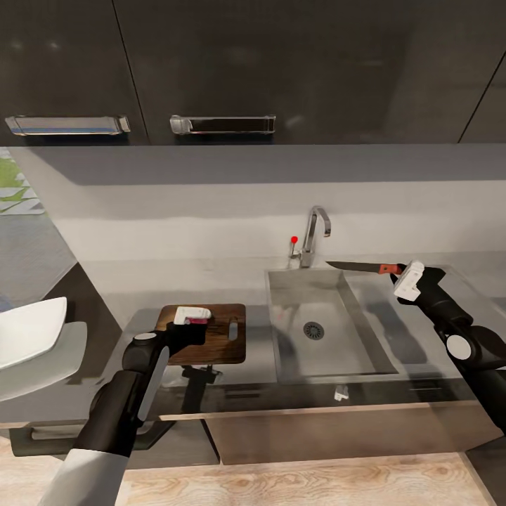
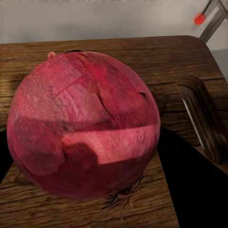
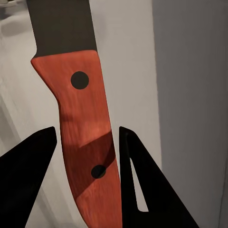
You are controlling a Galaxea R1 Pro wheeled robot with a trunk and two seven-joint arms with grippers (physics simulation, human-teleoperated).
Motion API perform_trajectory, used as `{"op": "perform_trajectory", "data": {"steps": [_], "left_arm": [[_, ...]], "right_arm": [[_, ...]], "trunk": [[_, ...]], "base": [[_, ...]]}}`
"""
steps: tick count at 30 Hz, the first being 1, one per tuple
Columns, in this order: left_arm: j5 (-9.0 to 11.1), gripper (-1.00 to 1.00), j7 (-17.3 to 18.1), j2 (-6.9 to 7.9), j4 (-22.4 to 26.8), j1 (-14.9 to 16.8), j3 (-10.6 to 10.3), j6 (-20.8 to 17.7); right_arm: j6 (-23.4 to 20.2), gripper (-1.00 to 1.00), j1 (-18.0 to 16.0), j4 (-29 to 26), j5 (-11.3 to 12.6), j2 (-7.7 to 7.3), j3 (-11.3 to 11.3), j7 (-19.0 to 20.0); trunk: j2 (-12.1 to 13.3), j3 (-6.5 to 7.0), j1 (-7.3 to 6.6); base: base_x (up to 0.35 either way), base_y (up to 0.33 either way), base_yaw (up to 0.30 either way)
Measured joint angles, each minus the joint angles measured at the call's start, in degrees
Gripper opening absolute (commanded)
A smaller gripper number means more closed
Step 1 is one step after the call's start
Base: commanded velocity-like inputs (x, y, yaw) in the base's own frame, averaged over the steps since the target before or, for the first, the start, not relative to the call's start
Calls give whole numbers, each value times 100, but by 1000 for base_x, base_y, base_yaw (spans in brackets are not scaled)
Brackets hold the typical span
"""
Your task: In the kitchen, take the Vidalia onion out of the sink, dice it on the chopping board with the paring knife, put the diced onion into the bowl on the countertop, then place both the paring knife and the chopping board into the sink.
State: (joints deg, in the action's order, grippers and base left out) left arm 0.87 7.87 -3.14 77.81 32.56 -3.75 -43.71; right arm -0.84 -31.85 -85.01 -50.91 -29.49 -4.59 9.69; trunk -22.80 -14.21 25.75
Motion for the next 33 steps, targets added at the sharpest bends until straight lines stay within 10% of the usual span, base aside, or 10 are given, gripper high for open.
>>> {"op": "perform_trajectory", "data": {"steps": [33], "left_arm": [[131,-100,-217,111,-258,37,78,7]], "right_arm": [[-51,-100,0,1,-1,18,-194,-46]], "trunk": [[-2,-4,-1]], "base": [[0,0,0]]}}
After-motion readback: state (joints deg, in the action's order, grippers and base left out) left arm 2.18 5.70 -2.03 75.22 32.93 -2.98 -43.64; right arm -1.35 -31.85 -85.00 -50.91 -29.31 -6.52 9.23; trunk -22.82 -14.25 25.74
